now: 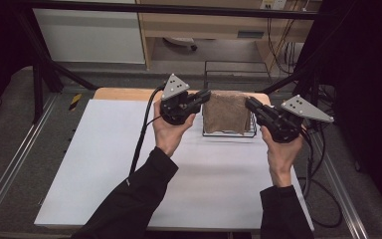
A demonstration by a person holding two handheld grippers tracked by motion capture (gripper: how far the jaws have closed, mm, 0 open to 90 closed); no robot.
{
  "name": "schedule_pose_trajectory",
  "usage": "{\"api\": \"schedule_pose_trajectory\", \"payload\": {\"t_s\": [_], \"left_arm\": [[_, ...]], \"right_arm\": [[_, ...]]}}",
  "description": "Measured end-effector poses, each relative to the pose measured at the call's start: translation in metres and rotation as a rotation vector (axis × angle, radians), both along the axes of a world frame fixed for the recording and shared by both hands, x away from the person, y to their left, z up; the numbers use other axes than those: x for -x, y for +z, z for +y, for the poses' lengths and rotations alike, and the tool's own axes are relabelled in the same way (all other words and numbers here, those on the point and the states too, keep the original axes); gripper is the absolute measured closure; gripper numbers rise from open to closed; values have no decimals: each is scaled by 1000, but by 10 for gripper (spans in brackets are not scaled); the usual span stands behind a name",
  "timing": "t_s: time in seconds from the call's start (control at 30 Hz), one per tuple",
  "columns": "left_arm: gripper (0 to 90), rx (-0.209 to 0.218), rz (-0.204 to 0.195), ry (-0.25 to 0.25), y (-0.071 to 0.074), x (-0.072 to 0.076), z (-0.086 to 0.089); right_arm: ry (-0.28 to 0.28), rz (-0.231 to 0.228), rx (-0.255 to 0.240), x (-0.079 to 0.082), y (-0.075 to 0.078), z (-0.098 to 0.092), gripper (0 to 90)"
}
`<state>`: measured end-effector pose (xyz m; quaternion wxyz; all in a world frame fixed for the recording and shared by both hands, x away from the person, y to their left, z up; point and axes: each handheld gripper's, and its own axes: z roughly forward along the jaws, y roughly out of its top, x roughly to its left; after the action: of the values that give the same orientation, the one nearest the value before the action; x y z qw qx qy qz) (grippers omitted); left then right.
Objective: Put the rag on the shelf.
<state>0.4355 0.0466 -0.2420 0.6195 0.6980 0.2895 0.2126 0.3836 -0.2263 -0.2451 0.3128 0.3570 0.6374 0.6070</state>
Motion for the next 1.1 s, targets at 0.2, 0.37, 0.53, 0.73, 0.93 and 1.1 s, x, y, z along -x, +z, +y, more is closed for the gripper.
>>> {"api": "schedule_pose_trajectory", "payload": {"t_s": [0.2, 0.37, 0.53, 0.73, 0.93, 1.1], "left_arm": [[843, 19, -30, -1, 7, -3, -5], [843, 23, -51, -2, 16, -5, -10], [843, 27, -65, 2, 25, -7, -16], [843, 35, -78, 8, 39, -12, -22], [844, 37, -100, 10, 49, -15, -27], [844, 47, -100, 15, 54, -21, -30]], "right_arm": [[-15, -29, -3, -4, 8, -4, 864], [-28, -48, -13, -6, 15, -9, 864], [-40, -62, -18, -9, 23, -13, 864], [-56, -80, -26, -13, 34, -17, 864], [-74, -99, -37, -19, 45, -21, 865], [-86, -109, -42, -24, 51, -23, 865]]}}
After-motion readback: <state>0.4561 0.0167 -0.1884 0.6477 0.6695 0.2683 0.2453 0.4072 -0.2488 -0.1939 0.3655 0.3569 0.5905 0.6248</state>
